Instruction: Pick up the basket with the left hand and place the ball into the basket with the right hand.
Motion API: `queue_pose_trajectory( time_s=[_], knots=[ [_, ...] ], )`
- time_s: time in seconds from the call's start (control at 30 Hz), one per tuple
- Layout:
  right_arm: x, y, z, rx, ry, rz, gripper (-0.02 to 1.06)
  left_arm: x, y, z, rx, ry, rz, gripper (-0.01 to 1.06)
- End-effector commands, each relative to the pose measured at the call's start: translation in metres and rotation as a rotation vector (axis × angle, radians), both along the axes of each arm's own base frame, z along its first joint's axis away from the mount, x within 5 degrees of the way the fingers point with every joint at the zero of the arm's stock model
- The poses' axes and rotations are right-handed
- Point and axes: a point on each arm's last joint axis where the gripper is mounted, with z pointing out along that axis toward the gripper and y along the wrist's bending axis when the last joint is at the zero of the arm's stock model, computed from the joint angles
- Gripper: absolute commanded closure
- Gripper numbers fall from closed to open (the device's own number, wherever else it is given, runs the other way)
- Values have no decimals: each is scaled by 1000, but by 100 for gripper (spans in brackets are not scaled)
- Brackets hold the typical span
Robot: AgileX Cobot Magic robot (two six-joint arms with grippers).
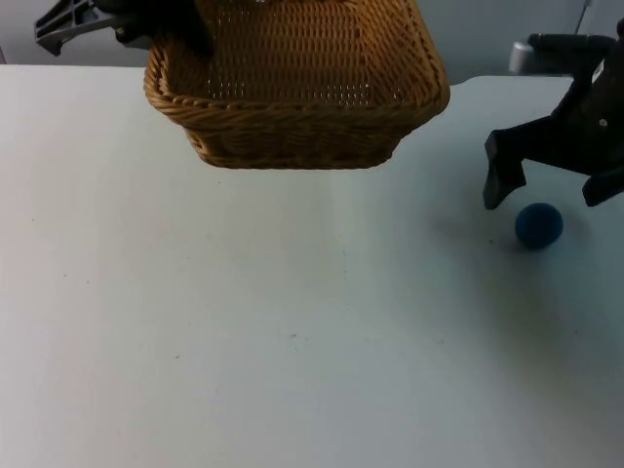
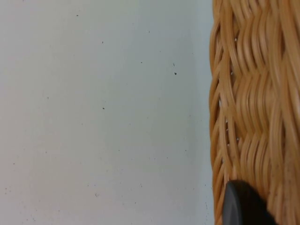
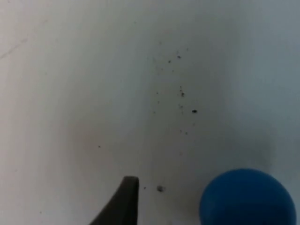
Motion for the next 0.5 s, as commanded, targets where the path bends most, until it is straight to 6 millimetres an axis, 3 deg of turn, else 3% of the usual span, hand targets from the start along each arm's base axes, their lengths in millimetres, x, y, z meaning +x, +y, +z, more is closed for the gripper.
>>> queue_pose_trajectory(
  time_s=[0.0,0.2,0.47],
  knots=[
    [-1,2,-2,-5,31,3,0,1,0,5,-27,-19,25,105],
    [0,2,-5,-12,26,8,0,1,0,4,-19,-20,22,105],
    [0,1,-24,-25,66,15,0,1,1,4,-14,-21,20,105]
  ],
)
